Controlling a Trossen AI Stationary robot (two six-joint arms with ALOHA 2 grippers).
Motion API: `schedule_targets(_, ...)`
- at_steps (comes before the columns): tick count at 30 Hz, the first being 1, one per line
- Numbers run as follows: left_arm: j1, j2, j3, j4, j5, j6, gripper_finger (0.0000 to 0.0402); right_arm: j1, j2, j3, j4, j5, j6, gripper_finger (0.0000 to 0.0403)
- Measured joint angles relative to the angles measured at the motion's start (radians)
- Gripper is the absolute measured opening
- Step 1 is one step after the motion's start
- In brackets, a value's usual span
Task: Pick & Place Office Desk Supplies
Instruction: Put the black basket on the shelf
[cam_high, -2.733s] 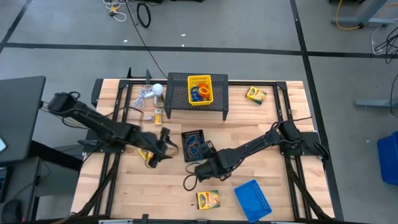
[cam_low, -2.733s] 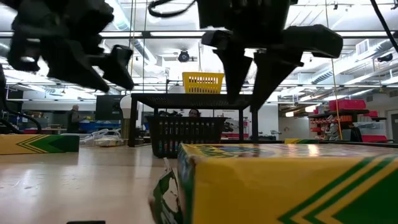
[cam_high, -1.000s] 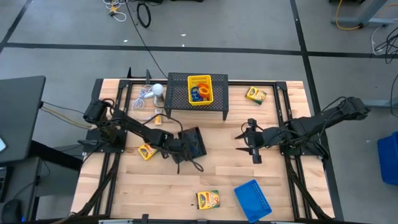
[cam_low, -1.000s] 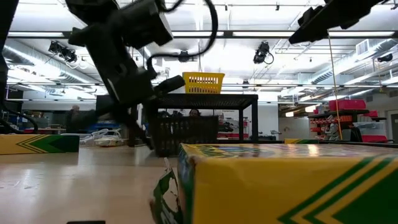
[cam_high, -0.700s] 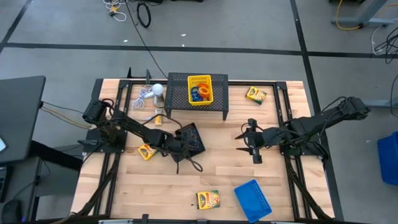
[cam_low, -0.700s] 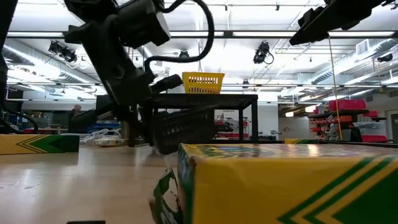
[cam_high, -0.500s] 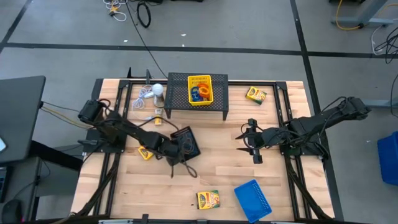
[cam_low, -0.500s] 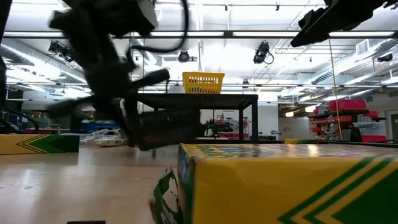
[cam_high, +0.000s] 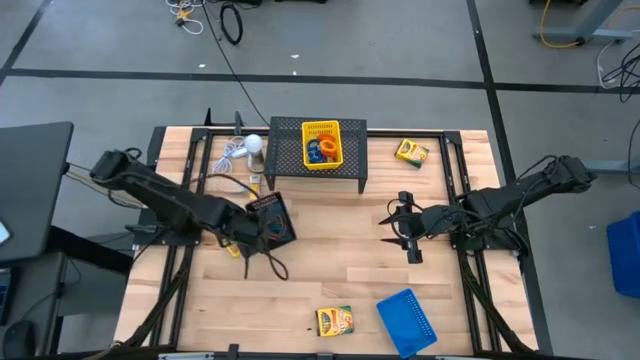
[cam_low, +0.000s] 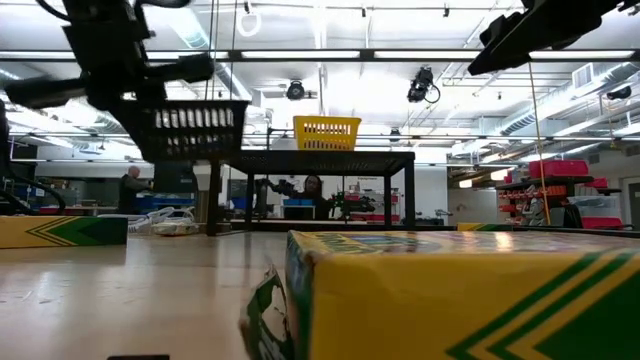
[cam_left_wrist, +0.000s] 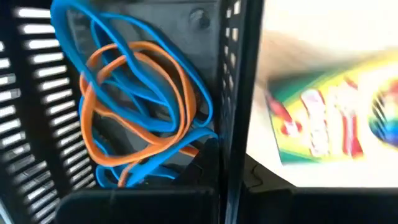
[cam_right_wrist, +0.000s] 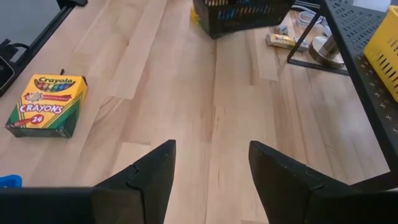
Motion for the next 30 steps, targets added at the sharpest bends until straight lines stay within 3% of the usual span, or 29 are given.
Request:
schedule_targets(7,0.117,-0.082,0.0,-0.145,-0.021,0.137,0.0001,0.0,0.0,0.0,0.004,0.0,0.01,0.0213)
schedule_targets(13,0.234,-0.106,0.01,-0.155,-0.029,0.309,0.0001,0.0,0.0,0.0,0.004,0.0,0.027,0.0213)
schedule_targets(22,0.332,-0.106,0.165,-0.16,-0.025,0.463,0.0001,0.0,0.0,0.0,0.001,0.0,0.061,0.0213)
schedule_targets(30,0.487,-0.106,0.225,-0.16,0.061,0.648,0.0001,0.0,0.0,0.0,-0.004,0.0,0.061,0.0213)
